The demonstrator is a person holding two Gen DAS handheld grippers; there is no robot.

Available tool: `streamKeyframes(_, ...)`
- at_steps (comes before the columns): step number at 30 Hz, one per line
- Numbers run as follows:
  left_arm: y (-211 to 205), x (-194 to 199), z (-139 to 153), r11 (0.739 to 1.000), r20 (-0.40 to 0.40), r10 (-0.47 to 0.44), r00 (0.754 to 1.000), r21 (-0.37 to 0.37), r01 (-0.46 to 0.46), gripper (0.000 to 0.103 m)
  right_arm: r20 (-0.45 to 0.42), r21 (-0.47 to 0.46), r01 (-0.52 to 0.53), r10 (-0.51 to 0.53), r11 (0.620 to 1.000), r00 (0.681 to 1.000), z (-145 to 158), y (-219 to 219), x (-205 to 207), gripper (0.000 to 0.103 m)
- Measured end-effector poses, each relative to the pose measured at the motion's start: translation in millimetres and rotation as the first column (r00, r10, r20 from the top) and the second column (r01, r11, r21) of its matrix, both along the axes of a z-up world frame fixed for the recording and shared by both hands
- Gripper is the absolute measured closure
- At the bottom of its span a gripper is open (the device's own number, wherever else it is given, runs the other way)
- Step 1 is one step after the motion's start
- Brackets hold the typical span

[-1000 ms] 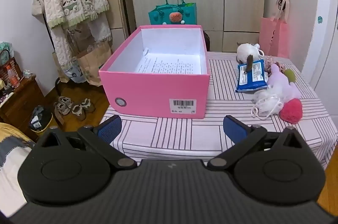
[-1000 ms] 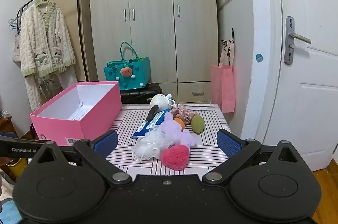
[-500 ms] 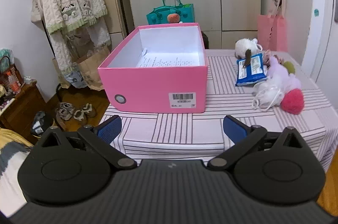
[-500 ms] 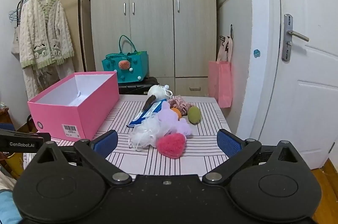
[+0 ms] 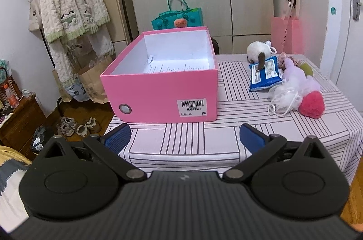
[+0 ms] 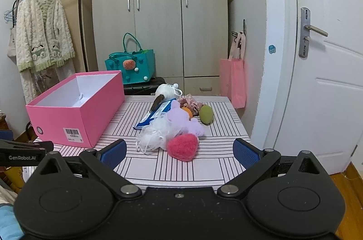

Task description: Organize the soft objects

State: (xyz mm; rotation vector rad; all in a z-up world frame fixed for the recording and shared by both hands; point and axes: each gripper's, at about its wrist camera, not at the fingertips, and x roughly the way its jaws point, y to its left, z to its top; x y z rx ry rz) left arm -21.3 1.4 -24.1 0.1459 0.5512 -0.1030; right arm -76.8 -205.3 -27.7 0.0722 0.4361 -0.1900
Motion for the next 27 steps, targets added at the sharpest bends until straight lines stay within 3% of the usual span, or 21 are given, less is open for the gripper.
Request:
streamKeyframes(8, 17, -1, 1, 0.997, 0.035, 0.032, 0.999, -0.069, -0.029, 0.000, -0.002, -0.016, 0.002, -0.002, 1.000, 1.000, -1, 4, 1, 0.001)
streamKeyframes(17, 29, 5, -1, 0.995, 0.031, 0.071, 0.997, -0.075, -0.068, 0.000, -0.010, -0.029, -0.010, 0.010, 1.000, 1.000, -3, 10, 6, 0.001)
streamKeyframes(27, 28, 4, -4, 0.997, 0.038, 0.046, 0.998, -0.071, -0.043, 0.000, -0.006, -0.023, -0.006, 0.006, 1.000, 1.000, -4, 9, 6, 0.001)
